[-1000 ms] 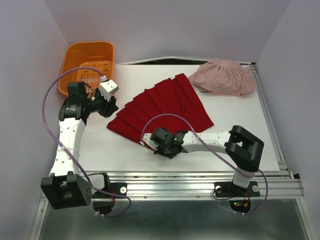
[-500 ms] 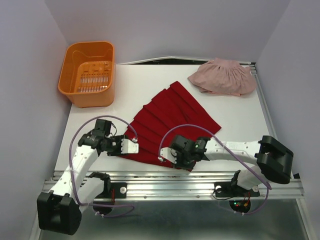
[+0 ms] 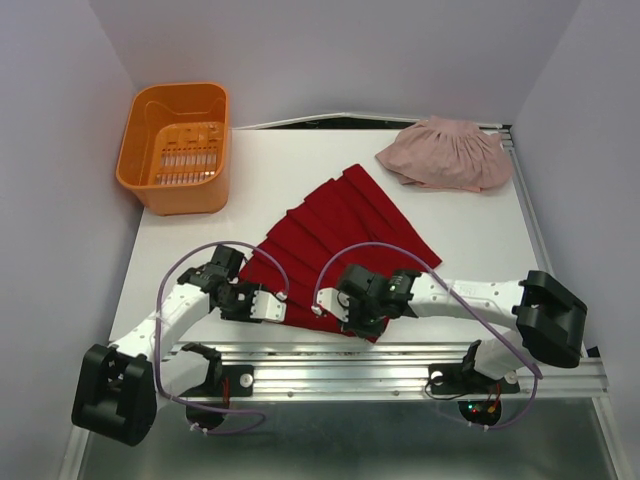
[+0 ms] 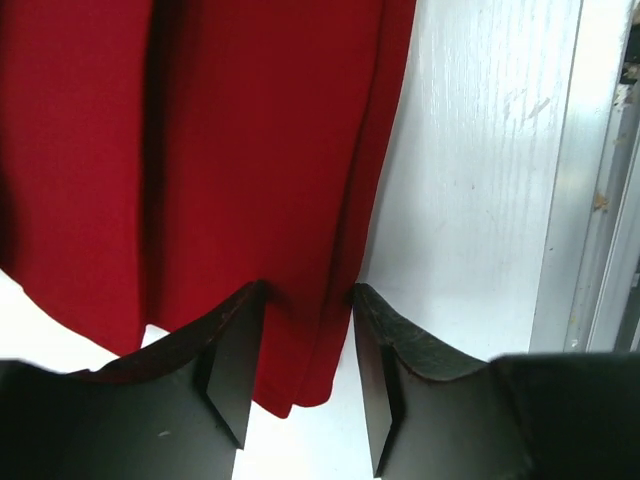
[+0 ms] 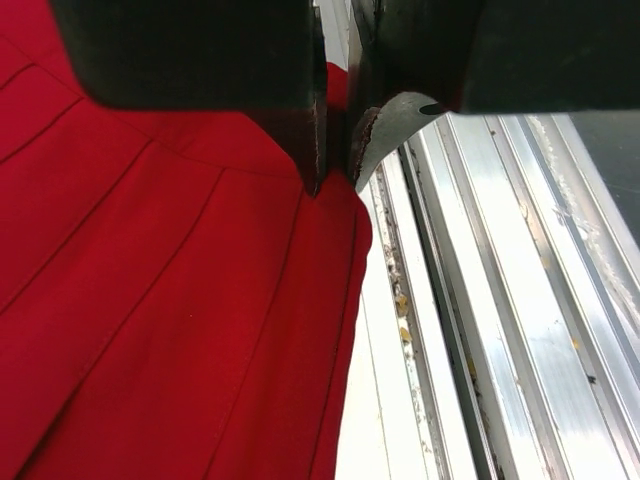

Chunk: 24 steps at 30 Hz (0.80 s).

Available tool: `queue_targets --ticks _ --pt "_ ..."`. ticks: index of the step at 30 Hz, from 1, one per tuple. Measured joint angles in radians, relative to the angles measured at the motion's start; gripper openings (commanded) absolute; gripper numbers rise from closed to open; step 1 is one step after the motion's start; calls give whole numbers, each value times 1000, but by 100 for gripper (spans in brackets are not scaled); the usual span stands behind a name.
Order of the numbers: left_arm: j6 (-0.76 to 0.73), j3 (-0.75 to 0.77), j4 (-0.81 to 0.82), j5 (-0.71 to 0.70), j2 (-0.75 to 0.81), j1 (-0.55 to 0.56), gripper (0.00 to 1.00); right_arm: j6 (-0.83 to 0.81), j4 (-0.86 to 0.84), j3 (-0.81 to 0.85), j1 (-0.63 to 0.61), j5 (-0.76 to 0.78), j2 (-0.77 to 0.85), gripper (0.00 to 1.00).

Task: Fold and stack the skirts
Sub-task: Fold the skirt

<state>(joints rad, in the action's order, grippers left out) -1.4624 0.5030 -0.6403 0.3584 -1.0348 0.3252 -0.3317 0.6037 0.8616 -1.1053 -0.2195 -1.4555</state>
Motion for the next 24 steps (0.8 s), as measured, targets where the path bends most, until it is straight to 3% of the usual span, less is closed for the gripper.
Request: queue_targets --ticks 2,7,8,17,24 --pt "0 -15 21 -18 0 0 30 6 0 9 3 -6 0 1" --pt "24 -34 56 -45 7 0 8 14 3 23 6 -37 0 1" --pt "32 -31 50 -42 21 -2 0 14 6 25 7 -47 0 1" --pt "182 208 -66 -7 295 -26 0 72 15 65 7 -212 0 1" --pt "355 364 -64 -47 398 -26 0 169 14 182 7 -314 0 1"
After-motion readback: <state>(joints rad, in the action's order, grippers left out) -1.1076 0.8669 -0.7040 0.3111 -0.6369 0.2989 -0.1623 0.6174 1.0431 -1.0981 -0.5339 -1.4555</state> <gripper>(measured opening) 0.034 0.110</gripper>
